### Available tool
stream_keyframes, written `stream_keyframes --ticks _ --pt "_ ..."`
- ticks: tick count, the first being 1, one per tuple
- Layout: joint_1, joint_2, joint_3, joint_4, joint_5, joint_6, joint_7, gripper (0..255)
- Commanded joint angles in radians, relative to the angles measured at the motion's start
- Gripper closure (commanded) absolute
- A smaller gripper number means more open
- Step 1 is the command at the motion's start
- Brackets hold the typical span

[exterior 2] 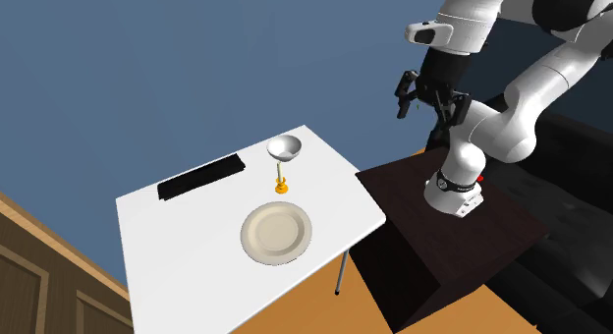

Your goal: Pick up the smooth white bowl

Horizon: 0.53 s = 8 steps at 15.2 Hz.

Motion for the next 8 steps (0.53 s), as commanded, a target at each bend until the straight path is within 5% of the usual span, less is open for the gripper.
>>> stream_keyframes --ticks 1,8 --pt "0.0 0.0 0.0 0.0 0.0 0.0 0.0 0" --pt "-0.046 0.102 -0.119 -0.065 -0.07 0.13 -0.139 0"
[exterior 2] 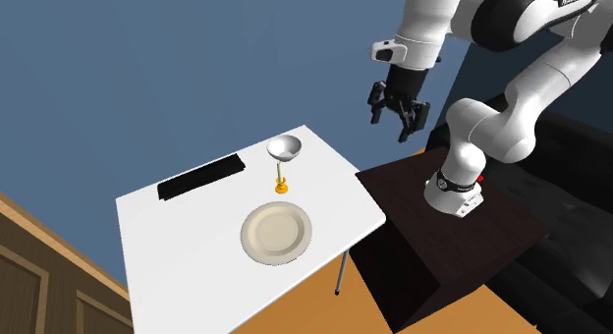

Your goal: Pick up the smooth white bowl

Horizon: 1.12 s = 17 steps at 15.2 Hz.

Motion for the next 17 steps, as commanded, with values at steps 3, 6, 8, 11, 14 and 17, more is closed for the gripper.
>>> stream_keyframes --ticks 3,6,8,11,14,17 --pt "-0.027 0.081 -0.071 -0.015 -0.037 0.077 -0.083 0" --pt "-0.044 0.154 -0.122 -0.014 -0.058 0.136 -0.141 0" --pt "-0.054 0.209 -0.155 -0.007 -0.069 0.175 -0.18 0" --pt "-0.065 0.298 -0.205 0.013 -0.078 0.231 -0.24 0" --pt "-0.074 0.394 -0.253 0.044 -0.077 0.284 -0.303 0" --pt "-0.081 0.498 -0.298 0.086 -0.062 0.331 -0.369 0"
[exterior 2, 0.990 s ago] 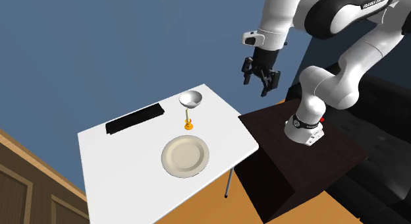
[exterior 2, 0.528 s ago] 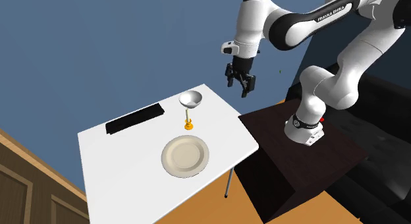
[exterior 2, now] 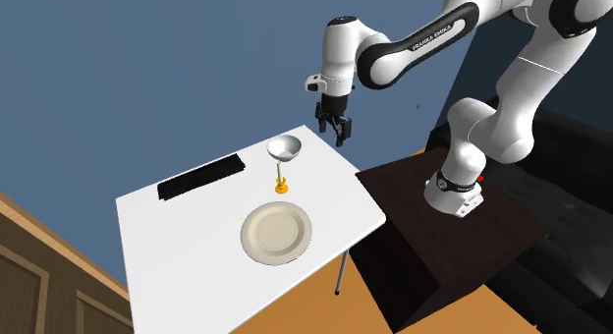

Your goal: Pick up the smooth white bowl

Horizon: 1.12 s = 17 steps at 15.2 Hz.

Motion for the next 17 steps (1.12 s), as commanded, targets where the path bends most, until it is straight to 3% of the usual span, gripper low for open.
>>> stream_keyframes --ticks 1,9,17 --pt "-0.002 0.075 -0.027 0.034 0.014 0.03 -0.043 0" --pt "-0.045 0.383 -0.102 0.207 0.128 0.109 -0.242 0" --pt "-0.154 0.701 -0.096 0.459 0.256 0.115 -0.408 0"
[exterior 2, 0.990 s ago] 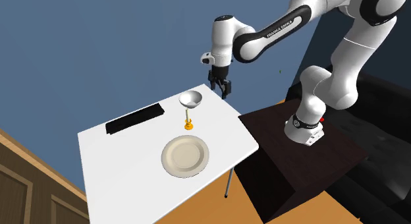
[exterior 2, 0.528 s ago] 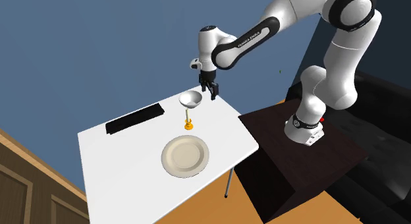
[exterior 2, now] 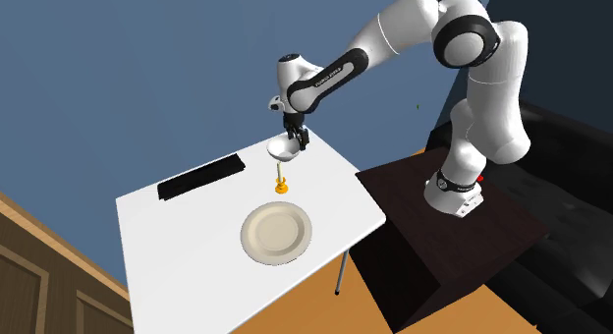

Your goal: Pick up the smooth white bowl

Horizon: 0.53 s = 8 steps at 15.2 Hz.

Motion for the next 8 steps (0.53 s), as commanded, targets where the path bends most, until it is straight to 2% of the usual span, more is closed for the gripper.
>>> stream_keyframes --ticks 1,2,8 --pt "-0.034 0.081 0.008 0.073 0.026 -0.005 -0.035 0" --pt "-0.05 0.118 0.012 0.109 0.036 -0.01 -0.048 0" --pt "-0.063 0.17 0.03 0.101 0.062 0.047 -0.063 0"
